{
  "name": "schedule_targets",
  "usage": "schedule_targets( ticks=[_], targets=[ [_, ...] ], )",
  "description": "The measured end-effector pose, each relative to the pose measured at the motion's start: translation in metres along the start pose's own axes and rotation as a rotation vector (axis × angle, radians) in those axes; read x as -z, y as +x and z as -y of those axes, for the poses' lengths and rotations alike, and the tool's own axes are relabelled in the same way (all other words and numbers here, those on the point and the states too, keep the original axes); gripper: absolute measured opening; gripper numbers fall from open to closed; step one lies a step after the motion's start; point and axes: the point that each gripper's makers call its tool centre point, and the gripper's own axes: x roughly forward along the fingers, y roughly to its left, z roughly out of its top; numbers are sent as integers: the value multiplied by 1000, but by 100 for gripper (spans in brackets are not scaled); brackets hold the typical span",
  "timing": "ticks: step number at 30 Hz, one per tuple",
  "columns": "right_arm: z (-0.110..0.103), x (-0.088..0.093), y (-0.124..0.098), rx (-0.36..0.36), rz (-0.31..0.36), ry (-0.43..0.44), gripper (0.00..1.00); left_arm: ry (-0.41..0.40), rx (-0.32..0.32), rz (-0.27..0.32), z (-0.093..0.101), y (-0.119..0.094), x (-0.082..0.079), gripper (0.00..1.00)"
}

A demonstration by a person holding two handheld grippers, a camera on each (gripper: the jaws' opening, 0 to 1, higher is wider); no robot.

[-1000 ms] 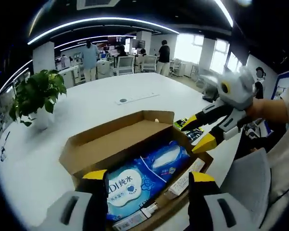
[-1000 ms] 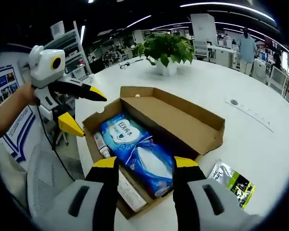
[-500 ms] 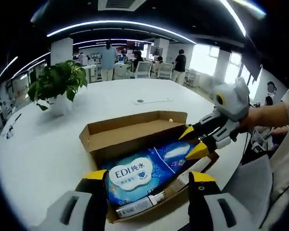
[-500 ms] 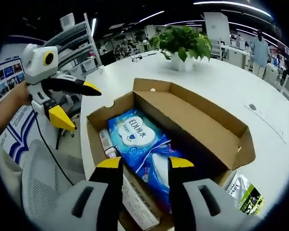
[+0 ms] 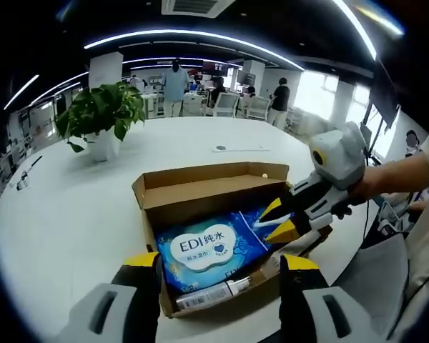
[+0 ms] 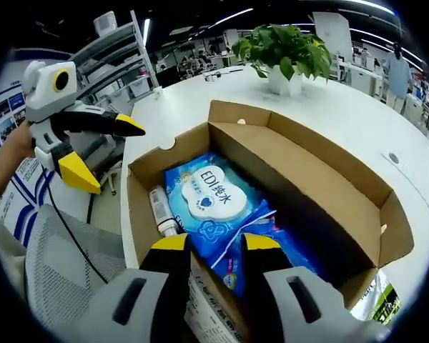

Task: Operate the shoe box by opening the lid, removing the specified soft item, and placing it in the target area until the item is outside and the box remains undamaged.

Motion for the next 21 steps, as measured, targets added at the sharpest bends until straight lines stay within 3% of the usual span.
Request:
schedule_targets(
  ticks=[8, 21],
  targets=[
    [3, 5, 15, 10, -36, 14, 26, -24, -19, 0, -3, -5, 10, 68],
    [15, 7, 31, 63, -95, 34, 16, -64, -53, -9, -12, -13, 24, 68]
  ],
)
